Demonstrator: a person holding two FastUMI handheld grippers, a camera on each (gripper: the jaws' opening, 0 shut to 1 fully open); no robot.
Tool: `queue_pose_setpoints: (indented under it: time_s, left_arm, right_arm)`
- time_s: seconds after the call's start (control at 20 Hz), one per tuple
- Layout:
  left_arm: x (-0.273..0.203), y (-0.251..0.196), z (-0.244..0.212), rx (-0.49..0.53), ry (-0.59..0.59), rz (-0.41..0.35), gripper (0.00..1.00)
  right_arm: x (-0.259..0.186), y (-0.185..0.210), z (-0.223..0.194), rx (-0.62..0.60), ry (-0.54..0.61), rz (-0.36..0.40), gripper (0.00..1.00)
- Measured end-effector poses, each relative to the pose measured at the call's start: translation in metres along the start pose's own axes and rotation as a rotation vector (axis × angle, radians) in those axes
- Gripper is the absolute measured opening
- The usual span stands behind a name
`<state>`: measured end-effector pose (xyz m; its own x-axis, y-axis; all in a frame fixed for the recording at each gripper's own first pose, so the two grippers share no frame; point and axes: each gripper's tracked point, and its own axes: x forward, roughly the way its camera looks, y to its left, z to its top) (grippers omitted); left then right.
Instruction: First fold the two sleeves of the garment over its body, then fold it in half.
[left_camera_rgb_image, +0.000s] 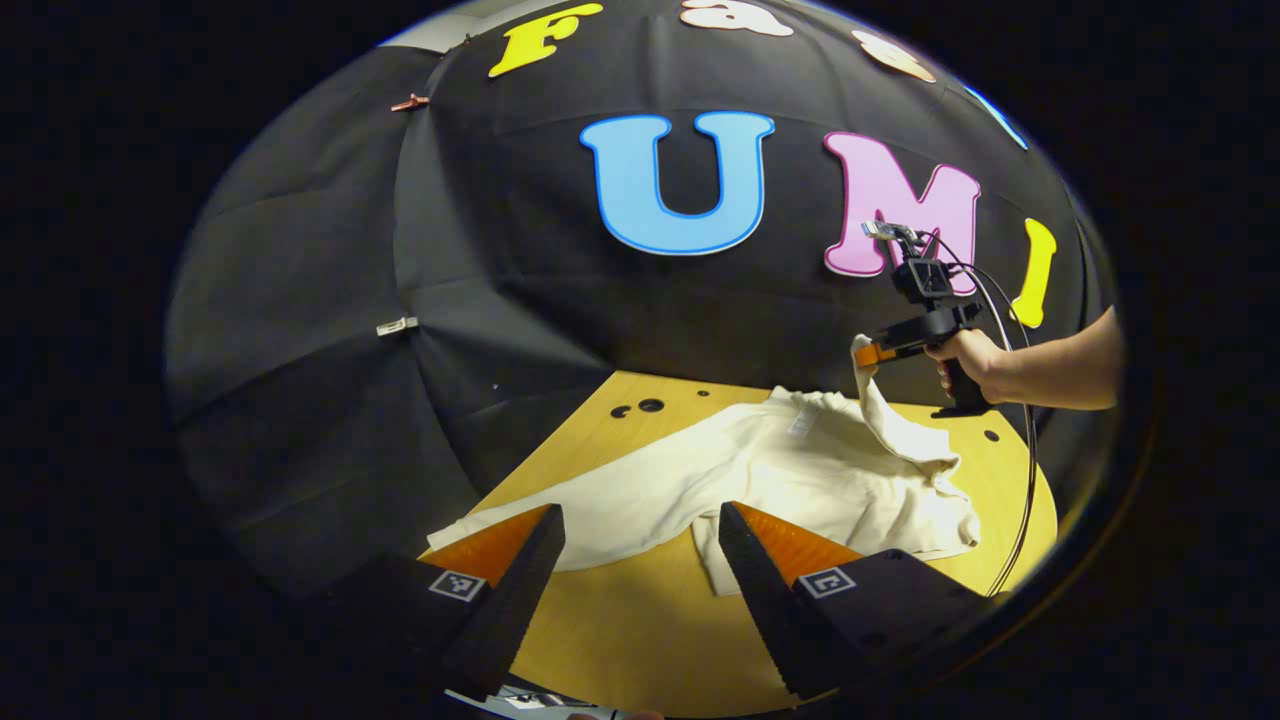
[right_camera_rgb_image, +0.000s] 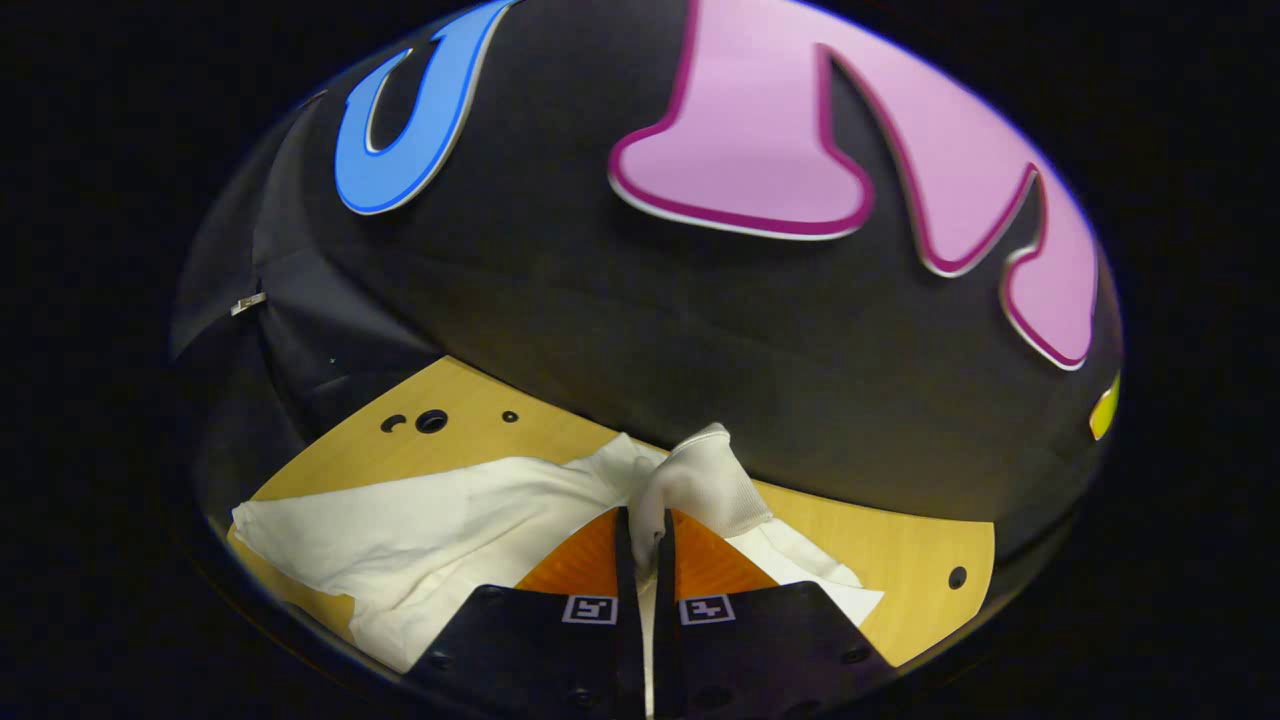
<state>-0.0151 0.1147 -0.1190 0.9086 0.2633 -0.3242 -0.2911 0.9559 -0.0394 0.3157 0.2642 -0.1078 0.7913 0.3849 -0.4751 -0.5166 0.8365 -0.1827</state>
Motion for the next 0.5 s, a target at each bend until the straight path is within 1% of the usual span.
queue_pose_setpoints:
  time_s: [0.2, 0.35, 0.45, 0.5]
  left_arm:
    - [0.010, 0.023, -0.016, -0.065, 0.032, 0.040, 0.98]
    - [0.021, 0.045, -0.031, -0.109, 0.059, 0.087, 0.98]
    - [0.025, 0.056, -0.039, -0.135, 0.070, 0.110, 0.98]
    - [0.026, 0.061, -0.042, -0.142, 0.076, 0.122, 0.98]
  right_arm:
    - [0.048, 0.076, -0.003, -0.068, 0.029, 0.075, 0.08]
    - [0.081, 0.134, -0.029, -0.090, 0.106, 0.121, 0.08]
    - [0.092, 0.165, -0.050, -0.095, 0.162, 0.148, 0.07]
    - [0.099, 0.179, -0.057, -0.103, 0.172, 0.164, 0.12]
